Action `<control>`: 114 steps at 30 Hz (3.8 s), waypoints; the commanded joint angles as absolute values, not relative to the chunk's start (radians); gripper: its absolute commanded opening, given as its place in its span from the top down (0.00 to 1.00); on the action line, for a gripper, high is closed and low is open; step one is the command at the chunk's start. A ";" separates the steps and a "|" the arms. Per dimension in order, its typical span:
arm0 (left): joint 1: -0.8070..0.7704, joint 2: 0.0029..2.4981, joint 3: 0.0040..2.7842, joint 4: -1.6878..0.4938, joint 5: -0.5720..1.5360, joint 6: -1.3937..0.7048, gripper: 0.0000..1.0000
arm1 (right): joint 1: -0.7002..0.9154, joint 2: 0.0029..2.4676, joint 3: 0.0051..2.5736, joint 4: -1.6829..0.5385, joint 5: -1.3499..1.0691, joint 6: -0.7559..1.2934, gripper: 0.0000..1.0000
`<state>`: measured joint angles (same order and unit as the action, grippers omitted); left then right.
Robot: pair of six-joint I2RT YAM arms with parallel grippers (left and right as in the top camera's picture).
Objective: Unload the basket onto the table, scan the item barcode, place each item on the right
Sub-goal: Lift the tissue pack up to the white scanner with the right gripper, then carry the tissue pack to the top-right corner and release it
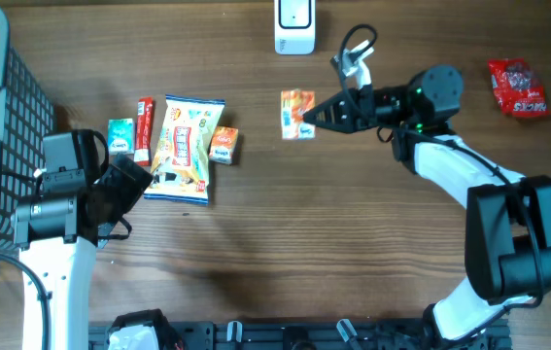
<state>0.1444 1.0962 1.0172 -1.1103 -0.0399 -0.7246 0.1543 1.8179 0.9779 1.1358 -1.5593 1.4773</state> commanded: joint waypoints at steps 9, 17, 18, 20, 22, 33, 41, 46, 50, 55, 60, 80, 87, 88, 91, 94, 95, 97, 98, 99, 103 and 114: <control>0.151 1.100 1.032 -1.107 -0.043 -0.742 0.00 | 0.125 1.829 1.010 1.132 -1.617 1.496 0.96; 0.151 1.100 1.032 -1.107 -0.043 -0.742 0.00 | 0.125 1.829 1.010 1.132 -1.610 1.446 0.96; 0.151 1.100 1.032 -1.107 -0.043 -0.742 0.00 | 0.124 1.829 1.010 1.132 -1.597 1.430 0.96; 0.151 1.100 1.032 -1.107 -0.043 -0.742 0.00 | 0.119 1.829 1.010 1.132 -1.533 1.398 0.96; 0.151 1.100 1.032 -1.107 -0.043 -0.742 0.00 | 0.110 1.829 1.010 1.131 -1.444 1.363 0.96; 0.151 1.100 1.032 -1.115 -0.043 -0.742 0.00 | 0.101 1.829 1.024 0.414 -0.789 0.704 0.95; 0.151 1.100 1.032 -1.071 -0.043 -0.743 0.00 | 0.121 1.798 1.266 -0.139 -0.208 0.294 0.95; 0.151 1.100 1.032 -1.036 -0.043 -0.743 0.00 | 0.192 1.799 1.435 -0.226 0.144 0.044 0.95; 0.151 1.104 1.032 -1.015 -0.043 -0.747 0.00 | 0.267 1.803 1.449 -0.052 0.311 -0.196 0.95; 0.151 1.139 1.032 -1.017 -0.042 -0.749 0.00 | 0.352 1.897 1.449 0.287 0.318 -0.632 0.95; 0.151 1.185 1.032 -1.034 -0.043 -0.749 0.00 | 0.383 2.053 1.449 0.509 0.372 -0.870 0.95; 0.151 1.330 1.032 -1.032 -0.042 -0.749 0.00 | 0.387 2.306 1.449 0.797 0.313 -0.992 0.95; 0.151 1.330 1.032 -1.038 -0.041 -0.749 0.00 | 0.360 2.306 1.449 0.845 0.385 -1.126 0.96; 0.151 1.330 1.032 -1.041 -0.036 -0.749 0.00 | 0.343 2.306 1.449 0.871 0.403 -1.145 0.96; 0.151 1.330 1.032 -1.057 -0.035 -0.749 0.00 | 0.257 2.306 1.449 0.934 0.520 -1.156 0.96; 0.151 1.330 1.032 -1.068 -0.034 -0.749 0.00 | 0.168 2.306 1.449 0.891 0.687 -1.108 0.96; 0.151 1.330 1.032 -1.070 -0.034 -0.749 0.00 | 0.134 2.306 1.449 0.856 0.746 -1.066 0.96; 0.151 1.330 1.032 -1.070 -0.030 -0.749 0.00 | 0.072 2.306 1.449 0.782 0.863 -0.977 0.96; 0.151 1.330 1.032 -1.069 -0.025 -0.749 0.00 | 0.047 2.306 1.449 0.737 0.911 -0.938 0.96; 0.151 1.330 1.032 -1.069 -0.022 -0.749 0.00 | 0.024 2.306 1.449 0.683 0.953 -0.896 0.96; 0.151 1.330 1.032 -1.070 0.006 -0.749 0.00 | -0.041 2.306 1.449 0.500 1.079 -0.726 0.95; 0.151 1.330 1.032 -1.098 0.037 -0.749 0.00 | -0.091 2.305 1.449 0.145 1.118 -0.421 0.00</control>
<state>0.1444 1.3254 1.0180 -1.0904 0.0261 -0.7395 -0.0917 2.2875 1.4445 0.1589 1.0782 -0.5251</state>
